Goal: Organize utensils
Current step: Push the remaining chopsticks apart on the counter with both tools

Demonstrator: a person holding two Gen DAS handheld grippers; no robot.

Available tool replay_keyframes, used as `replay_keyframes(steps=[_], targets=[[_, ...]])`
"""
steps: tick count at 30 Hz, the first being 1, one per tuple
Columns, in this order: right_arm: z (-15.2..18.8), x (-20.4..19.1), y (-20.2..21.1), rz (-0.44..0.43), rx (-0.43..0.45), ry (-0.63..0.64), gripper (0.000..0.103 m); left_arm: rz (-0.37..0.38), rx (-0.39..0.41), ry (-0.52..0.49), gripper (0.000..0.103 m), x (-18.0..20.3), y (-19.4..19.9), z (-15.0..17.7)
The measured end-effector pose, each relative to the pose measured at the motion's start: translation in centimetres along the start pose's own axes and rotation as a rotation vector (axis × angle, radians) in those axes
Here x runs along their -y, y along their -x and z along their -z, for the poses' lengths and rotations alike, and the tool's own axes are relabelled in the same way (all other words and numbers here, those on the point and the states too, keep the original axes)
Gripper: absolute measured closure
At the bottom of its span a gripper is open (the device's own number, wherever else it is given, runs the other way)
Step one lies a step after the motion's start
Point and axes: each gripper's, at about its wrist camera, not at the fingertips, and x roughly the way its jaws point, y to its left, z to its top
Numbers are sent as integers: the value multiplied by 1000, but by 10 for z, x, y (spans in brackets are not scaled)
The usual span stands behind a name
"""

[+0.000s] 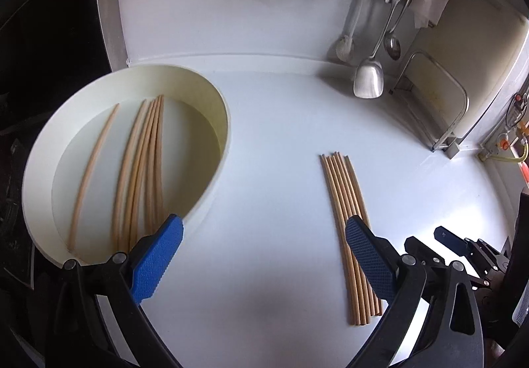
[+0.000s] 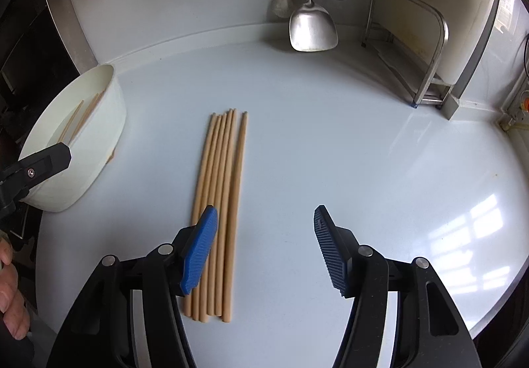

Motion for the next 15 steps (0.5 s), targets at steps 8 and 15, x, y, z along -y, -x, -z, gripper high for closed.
replay_keyframes(steps=[8,15], targets=[[3,10,-29,-49,66,25,45,-26,37,20,6,20,-25,21],[6,5,-44,-68,58,51,45,-76,65,-2,6,28,-32,18]])
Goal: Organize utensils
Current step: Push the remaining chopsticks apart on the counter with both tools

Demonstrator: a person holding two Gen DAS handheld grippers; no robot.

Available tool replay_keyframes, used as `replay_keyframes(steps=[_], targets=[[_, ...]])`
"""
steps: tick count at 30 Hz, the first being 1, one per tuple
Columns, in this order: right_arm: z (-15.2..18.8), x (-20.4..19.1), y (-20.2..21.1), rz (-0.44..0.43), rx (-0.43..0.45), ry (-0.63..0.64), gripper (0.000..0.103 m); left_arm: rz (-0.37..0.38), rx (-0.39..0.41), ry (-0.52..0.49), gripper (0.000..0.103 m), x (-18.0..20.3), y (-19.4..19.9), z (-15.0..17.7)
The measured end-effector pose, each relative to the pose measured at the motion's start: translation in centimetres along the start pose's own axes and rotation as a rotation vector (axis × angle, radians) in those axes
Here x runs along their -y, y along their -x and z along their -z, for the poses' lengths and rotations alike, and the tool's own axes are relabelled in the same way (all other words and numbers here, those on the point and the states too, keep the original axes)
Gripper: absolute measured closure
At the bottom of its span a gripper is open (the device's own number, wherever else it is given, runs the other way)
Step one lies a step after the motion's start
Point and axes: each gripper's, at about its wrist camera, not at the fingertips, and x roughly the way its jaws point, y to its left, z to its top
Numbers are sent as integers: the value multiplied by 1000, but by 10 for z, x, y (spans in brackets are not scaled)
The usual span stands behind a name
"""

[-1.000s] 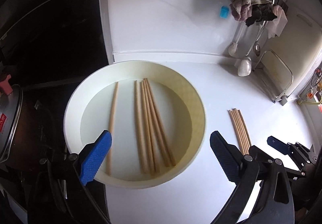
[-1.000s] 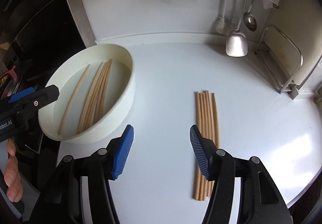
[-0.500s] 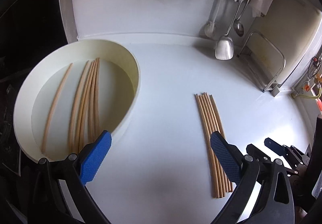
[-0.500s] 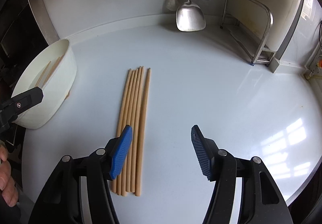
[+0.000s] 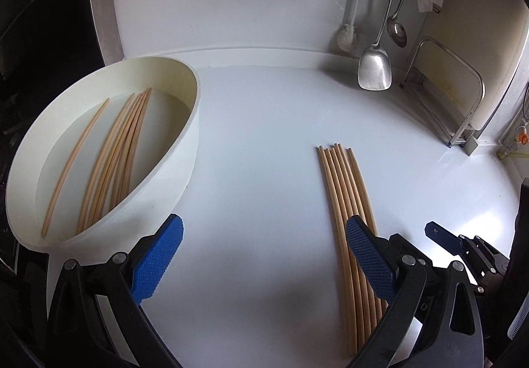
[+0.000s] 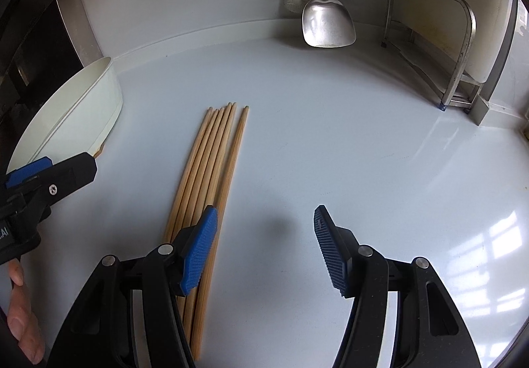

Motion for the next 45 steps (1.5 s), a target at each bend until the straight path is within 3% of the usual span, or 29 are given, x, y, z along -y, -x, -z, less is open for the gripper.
replay_keyframes(steps=[24,45], targets=[[10,-19,-12,71,0,76,45,-2,-80,4,6,-1,-17,13],[6,22,-9,18,5,0,45,12,-130,-70,6,28,-39,31]])
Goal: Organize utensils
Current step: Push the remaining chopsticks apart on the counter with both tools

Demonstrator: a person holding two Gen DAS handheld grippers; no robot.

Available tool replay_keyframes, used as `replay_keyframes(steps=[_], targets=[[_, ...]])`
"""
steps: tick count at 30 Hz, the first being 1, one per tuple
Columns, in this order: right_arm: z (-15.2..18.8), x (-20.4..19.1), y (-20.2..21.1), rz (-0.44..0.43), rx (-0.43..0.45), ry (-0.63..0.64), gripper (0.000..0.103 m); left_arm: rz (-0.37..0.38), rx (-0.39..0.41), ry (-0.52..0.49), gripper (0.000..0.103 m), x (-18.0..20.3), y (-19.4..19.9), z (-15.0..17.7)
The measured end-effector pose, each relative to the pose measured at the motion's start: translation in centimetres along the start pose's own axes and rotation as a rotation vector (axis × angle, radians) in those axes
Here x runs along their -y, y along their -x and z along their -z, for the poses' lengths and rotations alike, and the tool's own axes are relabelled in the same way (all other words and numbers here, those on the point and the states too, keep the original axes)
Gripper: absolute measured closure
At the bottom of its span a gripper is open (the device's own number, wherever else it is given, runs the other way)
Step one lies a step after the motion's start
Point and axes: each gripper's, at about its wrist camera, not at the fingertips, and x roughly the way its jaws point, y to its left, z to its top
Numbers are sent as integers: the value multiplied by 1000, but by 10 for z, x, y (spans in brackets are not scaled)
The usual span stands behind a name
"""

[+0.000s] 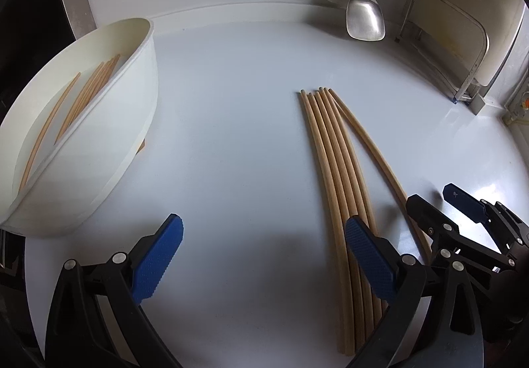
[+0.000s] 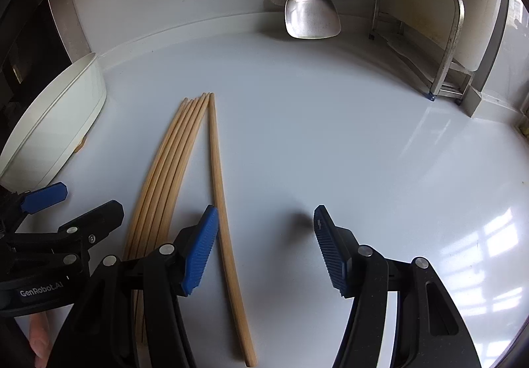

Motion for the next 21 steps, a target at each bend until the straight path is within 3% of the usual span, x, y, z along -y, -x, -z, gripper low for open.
replay_keyframes(steps=[21], targets=[[-4,6,3,-13,16,9,45,-21,-14,-13,6,-1,-8,4]])
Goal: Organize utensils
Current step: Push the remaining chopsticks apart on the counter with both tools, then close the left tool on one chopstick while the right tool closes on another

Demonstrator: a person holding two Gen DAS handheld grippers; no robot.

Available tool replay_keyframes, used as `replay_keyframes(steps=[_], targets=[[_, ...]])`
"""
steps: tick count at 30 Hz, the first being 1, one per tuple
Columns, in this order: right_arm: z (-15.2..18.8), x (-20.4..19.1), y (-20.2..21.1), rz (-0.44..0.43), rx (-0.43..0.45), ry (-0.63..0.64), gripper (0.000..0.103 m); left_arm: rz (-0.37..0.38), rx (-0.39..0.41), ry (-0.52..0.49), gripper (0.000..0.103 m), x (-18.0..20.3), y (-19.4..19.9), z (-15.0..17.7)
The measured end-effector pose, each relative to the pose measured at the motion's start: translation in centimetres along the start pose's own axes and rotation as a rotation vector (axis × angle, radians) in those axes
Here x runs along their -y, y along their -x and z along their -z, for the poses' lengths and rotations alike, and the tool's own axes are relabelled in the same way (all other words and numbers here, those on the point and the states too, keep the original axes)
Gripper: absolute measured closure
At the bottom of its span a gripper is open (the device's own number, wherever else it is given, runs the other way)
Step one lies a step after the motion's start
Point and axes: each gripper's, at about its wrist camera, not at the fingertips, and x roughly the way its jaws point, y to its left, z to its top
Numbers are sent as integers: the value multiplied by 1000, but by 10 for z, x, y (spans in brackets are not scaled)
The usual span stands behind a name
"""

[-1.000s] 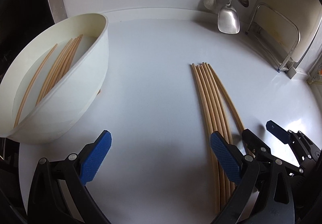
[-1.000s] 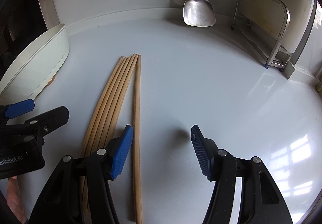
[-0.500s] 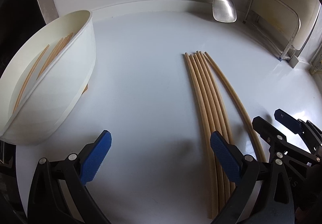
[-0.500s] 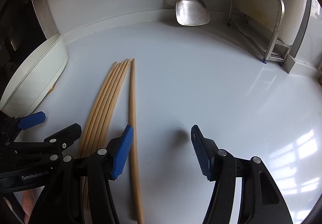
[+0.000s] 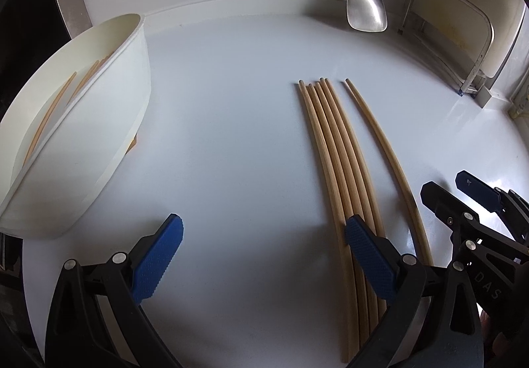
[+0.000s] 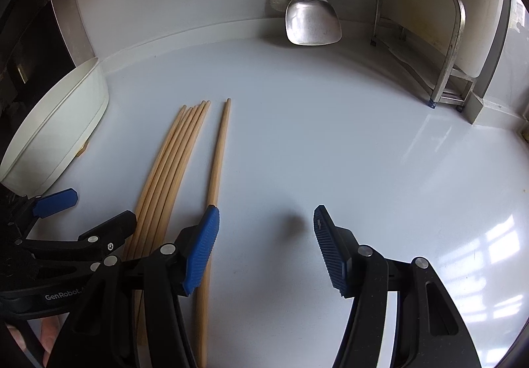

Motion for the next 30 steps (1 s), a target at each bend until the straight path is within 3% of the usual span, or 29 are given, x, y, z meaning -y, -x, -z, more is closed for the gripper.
replay_keyframes(steps=[22,30], targets=[[2,-18,-7,11,-15,59,45,-49,-14,52,6,-13,-11,-9],[1,-25,-9,19,-12,96,56,-53,-25,73,6,-13,-18,-21]])
